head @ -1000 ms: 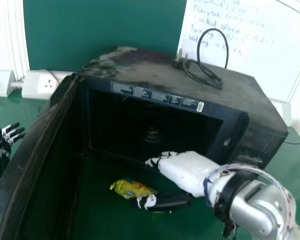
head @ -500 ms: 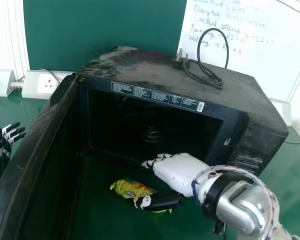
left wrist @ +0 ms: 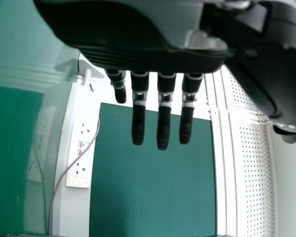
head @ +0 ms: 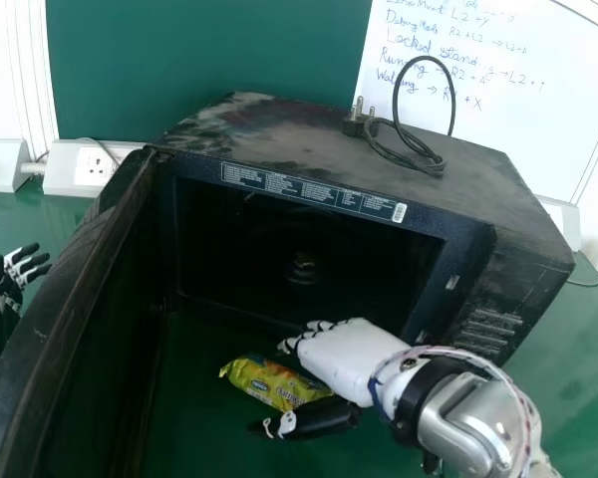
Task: Put biscuit inside oven
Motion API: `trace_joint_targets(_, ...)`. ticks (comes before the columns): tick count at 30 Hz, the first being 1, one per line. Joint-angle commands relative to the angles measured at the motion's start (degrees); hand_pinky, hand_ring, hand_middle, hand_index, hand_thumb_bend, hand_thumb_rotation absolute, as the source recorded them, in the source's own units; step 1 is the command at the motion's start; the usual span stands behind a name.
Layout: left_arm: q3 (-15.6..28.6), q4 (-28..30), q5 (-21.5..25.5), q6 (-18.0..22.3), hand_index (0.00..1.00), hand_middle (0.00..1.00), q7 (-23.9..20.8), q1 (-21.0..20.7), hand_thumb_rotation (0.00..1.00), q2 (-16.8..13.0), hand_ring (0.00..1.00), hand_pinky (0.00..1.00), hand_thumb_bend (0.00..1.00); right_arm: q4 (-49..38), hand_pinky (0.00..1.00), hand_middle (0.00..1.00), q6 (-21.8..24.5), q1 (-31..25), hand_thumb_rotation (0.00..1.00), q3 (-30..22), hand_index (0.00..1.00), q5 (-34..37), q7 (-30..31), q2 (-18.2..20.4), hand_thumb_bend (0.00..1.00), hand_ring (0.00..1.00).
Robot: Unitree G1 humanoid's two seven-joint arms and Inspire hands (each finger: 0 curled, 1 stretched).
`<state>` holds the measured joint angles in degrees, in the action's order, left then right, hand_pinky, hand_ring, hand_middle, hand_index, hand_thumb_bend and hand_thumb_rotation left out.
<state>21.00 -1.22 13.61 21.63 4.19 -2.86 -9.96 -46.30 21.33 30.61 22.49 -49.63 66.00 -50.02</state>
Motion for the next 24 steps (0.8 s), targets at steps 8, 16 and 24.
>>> trace_joint_targets(8,0.15,0.85,0.24,-0.48,0.73,0.69,0.21,0.53,0.51,-0.36,0.68,0.63,0.51,0.93,0.76,0.86,-4.35,-1.32,0.34,0.57,0.85,-13.36,8.99,5.52,0.97,0.82)
trace_joint_targets(16,0.28,0.86,0.54,-0.40,0.73,0.69,0.53,0.59,0.51,-0.40,0.68,0.63,0.51,2.73,0.71,0.82,-8.11,-2.85,0.28,-0.98,0.82,-20.15,11.98,11.24,0.92,0.77)
trace_joint_targets(24,0.40,1.35,0.47,-0.85,0.73,0.69,0.39,0.70,0.50,-0.30,0.68,0.63,0.52,4.97,0.71,0.82,-11.50,-2.88,0.33,-2.64,0.81,-22.26,13.64,14.70,1.00,0.76)
